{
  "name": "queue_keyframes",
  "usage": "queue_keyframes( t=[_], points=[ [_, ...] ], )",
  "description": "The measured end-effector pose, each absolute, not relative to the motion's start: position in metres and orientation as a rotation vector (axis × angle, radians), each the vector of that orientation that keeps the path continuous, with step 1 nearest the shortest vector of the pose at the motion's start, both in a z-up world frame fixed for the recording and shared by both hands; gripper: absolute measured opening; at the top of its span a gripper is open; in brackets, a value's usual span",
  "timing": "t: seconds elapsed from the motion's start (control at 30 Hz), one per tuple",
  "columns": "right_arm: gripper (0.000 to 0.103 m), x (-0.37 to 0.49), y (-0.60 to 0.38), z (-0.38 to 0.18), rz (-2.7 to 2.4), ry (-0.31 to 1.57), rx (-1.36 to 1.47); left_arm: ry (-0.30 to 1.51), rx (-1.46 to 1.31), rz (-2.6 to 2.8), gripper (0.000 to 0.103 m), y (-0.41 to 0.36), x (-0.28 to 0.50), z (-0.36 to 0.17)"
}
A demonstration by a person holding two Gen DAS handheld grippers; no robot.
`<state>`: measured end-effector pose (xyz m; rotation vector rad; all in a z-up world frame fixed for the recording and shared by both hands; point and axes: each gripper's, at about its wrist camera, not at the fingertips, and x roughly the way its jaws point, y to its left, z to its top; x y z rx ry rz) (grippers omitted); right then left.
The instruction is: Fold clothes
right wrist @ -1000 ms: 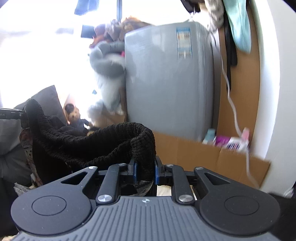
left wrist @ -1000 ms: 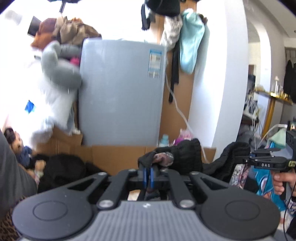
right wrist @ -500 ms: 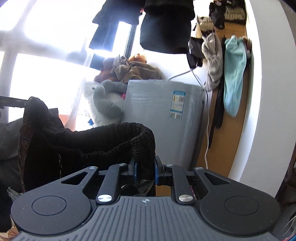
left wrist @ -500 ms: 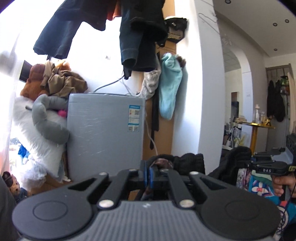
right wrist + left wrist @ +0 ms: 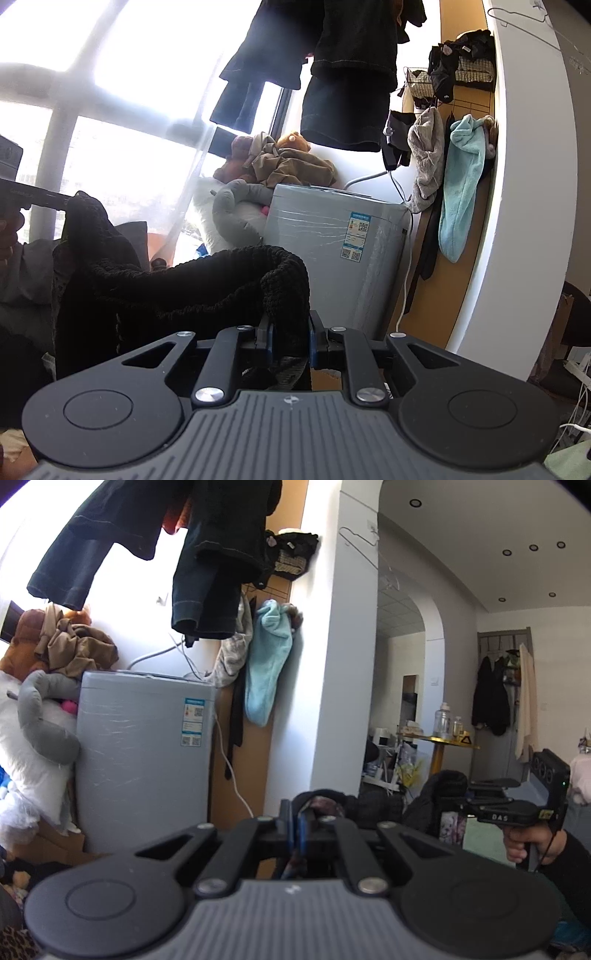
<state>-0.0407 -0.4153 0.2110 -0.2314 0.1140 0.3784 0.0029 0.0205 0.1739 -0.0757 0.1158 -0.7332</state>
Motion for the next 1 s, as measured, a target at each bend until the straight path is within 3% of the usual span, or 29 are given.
queue_keyframes(
  t=[0.27, 1.0],
  points=[
    [0.017, -0.028, -0.431, 0.19, 0.386, 0.191, -0.187, 0.232, -0.066, -0.731, 0.003, 0.008, 0.033, 0.136],
    [0.017, 0.194, -0.427, 0.006, 0.355, 0.551, -0.066, 0.57, -0.017, -0.508, 0.003, -0.003, 0.247, -0.015]
  ],
)
